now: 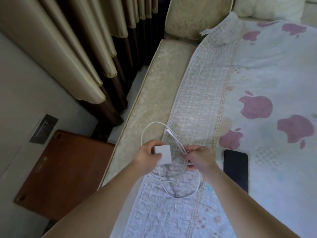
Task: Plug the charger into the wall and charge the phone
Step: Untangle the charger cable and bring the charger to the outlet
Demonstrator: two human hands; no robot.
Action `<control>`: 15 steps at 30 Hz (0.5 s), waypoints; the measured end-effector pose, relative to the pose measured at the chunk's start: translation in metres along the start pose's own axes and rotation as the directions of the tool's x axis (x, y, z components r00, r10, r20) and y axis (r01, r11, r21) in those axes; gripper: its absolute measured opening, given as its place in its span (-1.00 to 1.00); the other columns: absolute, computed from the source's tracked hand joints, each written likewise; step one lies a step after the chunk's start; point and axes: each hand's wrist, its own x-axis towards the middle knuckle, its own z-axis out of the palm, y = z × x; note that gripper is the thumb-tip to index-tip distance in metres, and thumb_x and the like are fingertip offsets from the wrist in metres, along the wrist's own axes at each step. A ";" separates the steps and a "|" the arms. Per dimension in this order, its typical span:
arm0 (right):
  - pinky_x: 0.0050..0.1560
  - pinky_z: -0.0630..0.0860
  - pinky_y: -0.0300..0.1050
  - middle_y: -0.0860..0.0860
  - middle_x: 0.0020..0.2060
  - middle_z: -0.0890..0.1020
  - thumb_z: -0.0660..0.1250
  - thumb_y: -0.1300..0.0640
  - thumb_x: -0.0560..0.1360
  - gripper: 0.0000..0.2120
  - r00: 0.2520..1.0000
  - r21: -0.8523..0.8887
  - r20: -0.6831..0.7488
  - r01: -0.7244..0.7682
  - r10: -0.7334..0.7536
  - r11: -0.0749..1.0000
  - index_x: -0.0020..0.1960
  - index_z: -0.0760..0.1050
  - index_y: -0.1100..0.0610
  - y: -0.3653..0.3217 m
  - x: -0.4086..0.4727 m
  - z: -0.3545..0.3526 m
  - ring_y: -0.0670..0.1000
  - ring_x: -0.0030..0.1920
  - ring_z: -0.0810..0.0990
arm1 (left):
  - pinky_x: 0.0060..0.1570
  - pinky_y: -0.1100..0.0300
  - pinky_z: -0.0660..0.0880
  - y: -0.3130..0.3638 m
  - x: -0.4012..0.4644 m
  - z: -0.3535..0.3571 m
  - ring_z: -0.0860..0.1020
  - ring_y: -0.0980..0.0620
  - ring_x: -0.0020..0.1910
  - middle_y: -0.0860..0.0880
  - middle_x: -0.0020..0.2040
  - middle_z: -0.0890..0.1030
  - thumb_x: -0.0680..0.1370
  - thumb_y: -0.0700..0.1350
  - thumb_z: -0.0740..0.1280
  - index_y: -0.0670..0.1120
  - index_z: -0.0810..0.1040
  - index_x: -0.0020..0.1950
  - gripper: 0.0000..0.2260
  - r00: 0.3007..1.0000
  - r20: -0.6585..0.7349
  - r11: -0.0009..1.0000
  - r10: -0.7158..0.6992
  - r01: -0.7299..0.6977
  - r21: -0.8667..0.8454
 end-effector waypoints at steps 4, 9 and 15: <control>-0.15 0.69 0.05 0.10 -0.32 0.70 0.39 0.42 0.40 -0.68 0.996 -0.140 -0.061 0.050 -0.059 0.989 -0.27 0.72 0.02 0.005 0.007 -0.001 0.07 -0.31 0.66 | -0.40 0.18 0.52 0.000 0.005 0.000 0.61 -0.04 -0.21 -0.12 -0.01 0.67 0.49 -0.31 0.39 0.23 0.62 -0.03 -0.62 1.000 -0.019 0.999 -0.018 0.019 0.039; -0.16 0.68 0.03 -0.07 -0.30 0.70 0.43 0.30 0.37 -0.75 0.970 -0.464 -0.031 0.200 -0.241 0.863 -0.19 0.66 -0.06 0.009 0.007 -0.002 0.05 -0.25 0.70 | -0.48 0.30 0.50 -0.001 0.002 0.000 0.61 0.09 -0.21 0.08 0.06 0.59 0.49 -0.25 0.40 0.19 0.62 0.12 -0.64 0.999 -0.011 0.988 0.046 -0.043 0.149; -0.32 0.45 -0.16 -0.09 -0.27 0.60 0.43 0.22 0.38 -0.85 0.948 -0.615 0.004 0.254 -0.320 0.746 -0.14 0.56 0.00 0.012 0.003 -0.001 -0.04 -0.26 0.56 | -0.30 0.44 0.54 0.002 -0.004 -0.002 0.53 0.19 -0.02 0.18 0.14 0.46 0.50 -0.25 0.40 0.16 0.60 0.15 -0.65 0.993 -0.035 0.970 0.115 -0.105 0.217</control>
